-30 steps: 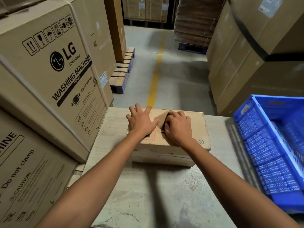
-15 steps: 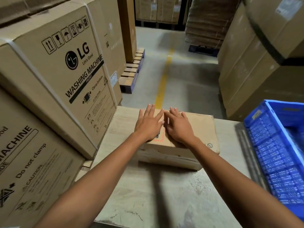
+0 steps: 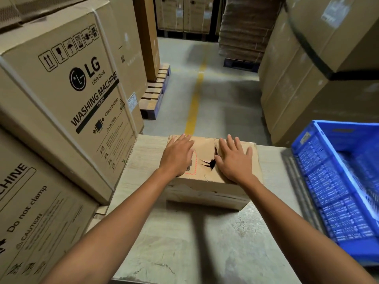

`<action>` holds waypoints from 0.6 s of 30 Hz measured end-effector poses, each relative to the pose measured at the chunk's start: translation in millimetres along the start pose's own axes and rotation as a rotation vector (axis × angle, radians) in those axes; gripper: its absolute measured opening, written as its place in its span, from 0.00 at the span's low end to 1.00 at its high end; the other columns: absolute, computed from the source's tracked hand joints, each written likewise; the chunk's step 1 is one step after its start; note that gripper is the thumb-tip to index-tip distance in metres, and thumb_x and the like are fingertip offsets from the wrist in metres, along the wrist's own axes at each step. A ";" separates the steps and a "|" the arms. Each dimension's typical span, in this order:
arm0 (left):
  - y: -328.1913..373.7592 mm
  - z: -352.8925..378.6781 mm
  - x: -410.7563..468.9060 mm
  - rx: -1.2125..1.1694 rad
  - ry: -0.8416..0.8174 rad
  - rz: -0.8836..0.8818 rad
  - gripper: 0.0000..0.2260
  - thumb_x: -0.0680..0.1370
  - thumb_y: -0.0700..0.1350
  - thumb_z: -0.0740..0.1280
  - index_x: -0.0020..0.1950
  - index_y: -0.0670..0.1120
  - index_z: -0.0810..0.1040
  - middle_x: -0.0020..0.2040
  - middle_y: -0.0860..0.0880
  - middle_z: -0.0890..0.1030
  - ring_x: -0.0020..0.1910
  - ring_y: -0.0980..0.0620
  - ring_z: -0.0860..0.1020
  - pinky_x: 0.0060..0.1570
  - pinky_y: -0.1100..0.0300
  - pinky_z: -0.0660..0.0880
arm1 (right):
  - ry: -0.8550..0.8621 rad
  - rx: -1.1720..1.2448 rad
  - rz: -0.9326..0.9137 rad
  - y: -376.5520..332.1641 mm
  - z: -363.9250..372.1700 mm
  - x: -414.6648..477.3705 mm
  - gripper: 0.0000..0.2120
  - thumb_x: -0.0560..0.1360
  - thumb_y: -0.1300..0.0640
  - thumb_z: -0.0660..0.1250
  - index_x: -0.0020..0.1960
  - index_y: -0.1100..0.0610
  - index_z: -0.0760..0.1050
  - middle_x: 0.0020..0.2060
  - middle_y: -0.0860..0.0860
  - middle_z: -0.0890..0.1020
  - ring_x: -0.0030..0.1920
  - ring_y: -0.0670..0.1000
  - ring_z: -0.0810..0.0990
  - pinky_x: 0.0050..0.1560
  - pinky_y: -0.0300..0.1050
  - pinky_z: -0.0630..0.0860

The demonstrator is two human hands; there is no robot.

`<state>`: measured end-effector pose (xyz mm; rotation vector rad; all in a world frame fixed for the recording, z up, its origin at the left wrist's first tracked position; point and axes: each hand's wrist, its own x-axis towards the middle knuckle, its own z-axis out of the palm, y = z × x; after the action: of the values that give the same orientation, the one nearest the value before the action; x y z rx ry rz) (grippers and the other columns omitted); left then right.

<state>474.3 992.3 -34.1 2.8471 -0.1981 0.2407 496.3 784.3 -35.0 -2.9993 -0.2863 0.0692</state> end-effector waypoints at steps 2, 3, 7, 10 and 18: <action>-1.2 1.9 -2.6 0.003 0.111 -0.075 0.14 0.83 0.49 0.60 0.65 0.46 0.77 0.69 0.46 0.77 0.70 0.46 0.71 0.71 0.46 0.66 | 0.012 0.014 0.142 -4.1 2.7 -13.6 0.31 0.81 0.37 0.52 0.81 0.44 0.50 0.82 0.54 0.47 0.81 0.63 0.43 0.72 0.77 0.43; -1.1 2.4 -2.8 0.003 0.124 -0.124 0.14 0.83 0.51 0.61 0.64 0.45 0.77 0.68 0.46 0.77 0.69 0.45 0.71 0.67 0.44 0.69 | 0.005 0.024 0.223 -7.5 2.2 -17.6 0.32 0.80 0.35 0.51 0.81 0.44 0.49 0.82 0.56 0.46 0.80 0.65 0.42 0.70 0.79 0.42; 3.5 -0.3 1.2 -0.023 0.000 -0.276 0.21 0.83 0.57 0.59 0.72 0.48 0.69 0.75 0.45 0.66 0.74 0.41 0.64 0.61 0.43 0.74 | -0.041 0.101 0.392 -10.0 -8.1 -20.2 0.38 0.78 0.29 0.49 0.82 0.45 0.49 0.81 0.61 0.44 0.79 0.70 0.41 0.69 0.80 0.47; 3.2 -2.2 4.0 -0.045 -0.039 -0.329 0.23 0.82 0.60 0.58 0.74 0.51 0.66 0.77 0.45 0.62 0.70 0.39 0.68 0.57 0.44 0.74 | -0.091 0.110 0.304 5.8 -13.8 -21.2 0.35 0.80 0.32 0.53 0.81 0.48 0.52 0.81 0.61 0.45 0.79 0.69 0.43 0.70 0.75 0.56; -8.8 -2.7 7.4 -0.125 -0.138 -0.339 0.28 0.81 0.64 0.57 0.78 0.54 0.60 0.81 0.47 0.55 0.71 0.36 0.68 0.62 0.42 0.71 | 0.043 0.437 0.361 46.0 -13.9 -48.1 0.44 0.70 0.29 0.68 0.78 0.49 0.57 0.72 0.56 0.70 0.69 0.64 0.71 0.59 0.60 0.76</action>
<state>482.5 1000.6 -32.5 2.7155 0.2337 -0.0375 458.4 728.6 -25.6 -2.5742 0.2473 0.0883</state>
